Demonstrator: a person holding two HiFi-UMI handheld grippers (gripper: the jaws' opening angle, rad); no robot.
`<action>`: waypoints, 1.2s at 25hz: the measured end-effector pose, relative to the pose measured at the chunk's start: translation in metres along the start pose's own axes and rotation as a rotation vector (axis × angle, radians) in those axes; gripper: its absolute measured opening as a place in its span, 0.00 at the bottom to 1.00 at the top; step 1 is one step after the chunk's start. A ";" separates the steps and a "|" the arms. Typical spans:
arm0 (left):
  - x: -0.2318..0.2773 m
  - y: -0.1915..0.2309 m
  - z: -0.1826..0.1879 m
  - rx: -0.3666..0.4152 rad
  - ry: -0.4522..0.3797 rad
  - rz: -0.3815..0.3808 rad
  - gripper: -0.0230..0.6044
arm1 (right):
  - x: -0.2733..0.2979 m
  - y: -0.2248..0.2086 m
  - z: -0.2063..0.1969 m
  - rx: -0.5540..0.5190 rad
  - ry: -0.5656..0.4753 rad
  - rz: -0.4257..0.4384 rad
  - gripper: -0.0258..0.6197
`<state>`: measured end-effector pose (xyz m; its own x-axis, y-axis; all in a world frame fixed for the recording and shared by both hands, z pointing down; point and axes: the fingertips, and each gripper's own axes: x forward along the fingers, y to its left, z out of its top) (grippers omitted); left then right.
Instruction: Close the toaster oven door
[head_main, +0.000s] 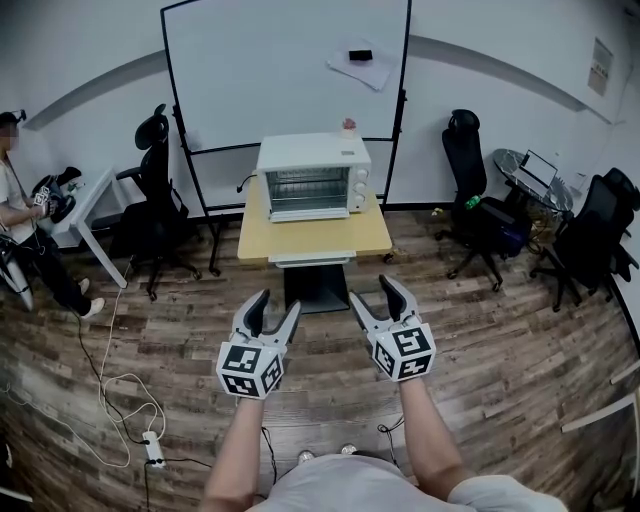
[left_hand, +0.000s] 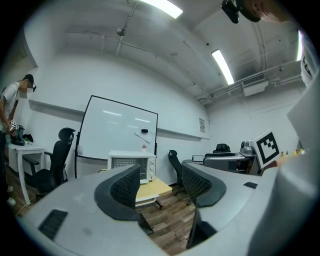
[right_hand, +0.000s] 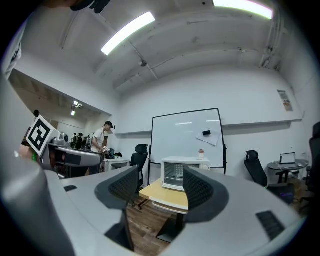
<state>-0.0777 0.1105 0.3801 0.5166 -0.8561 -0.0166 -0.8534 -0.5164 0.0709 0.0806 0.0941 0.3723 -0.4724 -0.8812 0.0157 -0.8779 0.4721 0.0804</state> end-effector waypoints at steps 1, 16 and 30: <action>0.000 0.000 -0.001 -0.003 0.001 0.000 0.44 | 0.001 0.000 0.000 0.000 0.000 0.001 0.46; 0.012 -0.004 -0.003 -0.010 -0.004 0.015 0.51 | 0.008 -0.009 0.001 -0.019 -0.010 0.020 0.54; 0.074 -0.027 0.000 0.025 -0.016 0.060 0.51 | 0.034 -0.067 0.005 -0.033 -0.045 0.068 0.52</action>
<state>-0.0166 0.0608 0.3769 0.4635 -0.8856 -0.0291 -0.8844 -0.4644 0.0469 0.1230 0.0331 0.3620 -0.5346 -0.8448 -0.0223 -0.8409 0.5291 0.1135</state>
